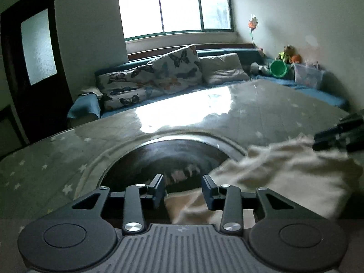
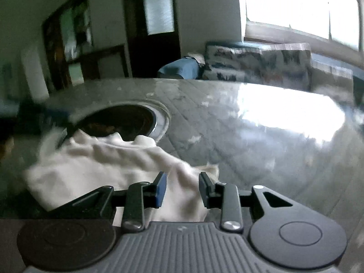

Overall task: Fold clothes
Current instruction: 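Fold the lifted hem toward the collar with the left gripper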

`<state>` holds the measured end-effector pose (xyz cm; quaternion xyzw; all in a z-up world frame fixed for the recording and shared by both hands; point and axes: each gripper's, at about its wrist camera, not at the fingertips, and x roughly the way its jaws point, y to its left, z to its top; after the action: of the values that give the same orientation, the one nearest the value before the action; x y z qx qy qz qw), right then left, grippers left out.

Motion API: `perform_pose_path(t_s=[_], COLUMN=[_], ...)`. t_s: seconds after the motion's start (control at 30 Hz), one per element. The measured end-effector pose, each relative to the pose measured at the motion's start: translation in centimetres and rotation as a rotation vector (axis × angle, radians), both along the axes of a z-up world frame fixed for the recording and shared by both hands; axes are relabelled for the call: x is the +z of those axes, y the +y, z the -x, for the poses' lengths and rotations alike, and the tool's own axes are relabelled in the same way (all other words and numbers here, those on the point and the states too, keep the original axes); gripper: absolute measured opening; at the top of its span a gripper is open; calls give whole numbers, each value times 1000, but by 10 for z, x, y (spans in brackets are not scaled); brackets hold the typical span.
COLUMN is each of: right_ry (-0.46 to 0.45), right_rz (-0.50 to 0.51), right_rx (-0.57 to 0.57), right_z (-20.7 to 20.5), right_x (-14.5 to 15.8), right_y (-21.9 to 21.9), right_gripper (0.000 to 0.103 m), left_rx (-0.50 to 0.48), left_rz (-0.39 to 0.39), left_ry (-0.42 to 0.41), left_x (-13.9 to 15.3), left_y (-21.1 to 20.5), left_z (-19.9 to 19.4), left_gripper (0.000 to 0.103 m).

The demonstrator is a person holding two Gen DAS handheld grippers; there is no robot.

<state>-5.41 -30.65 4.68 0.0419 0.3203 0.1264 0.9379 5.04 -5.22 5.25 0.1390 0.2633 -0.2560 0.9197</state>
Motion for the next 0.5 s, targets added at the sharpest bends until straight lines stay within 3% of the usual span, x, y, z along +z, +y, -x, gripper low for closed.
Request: perform_pose_path(t_s=[0.17,0.33,0.4,0.5], right_ry=[-3,18,-21,-58], right_rz=[-8,21,87,90], right_rx=[-99,-113,-134,-97], right_z=[3,-2,-3,0], right_x=[-3,-9,-5,3], right_y=[-14,-14,-4,8], right_gripper=[31,30,30,30], left_rx=[-2,33,45,64], left_rz=[0,10,16,25], left_ry=[19,33,42,55], left_x=[-4,-8,-9,-11], left_y=[8,12,13,15], left_z=[30,31,29,26], left_gripper=[41,41,41,41])
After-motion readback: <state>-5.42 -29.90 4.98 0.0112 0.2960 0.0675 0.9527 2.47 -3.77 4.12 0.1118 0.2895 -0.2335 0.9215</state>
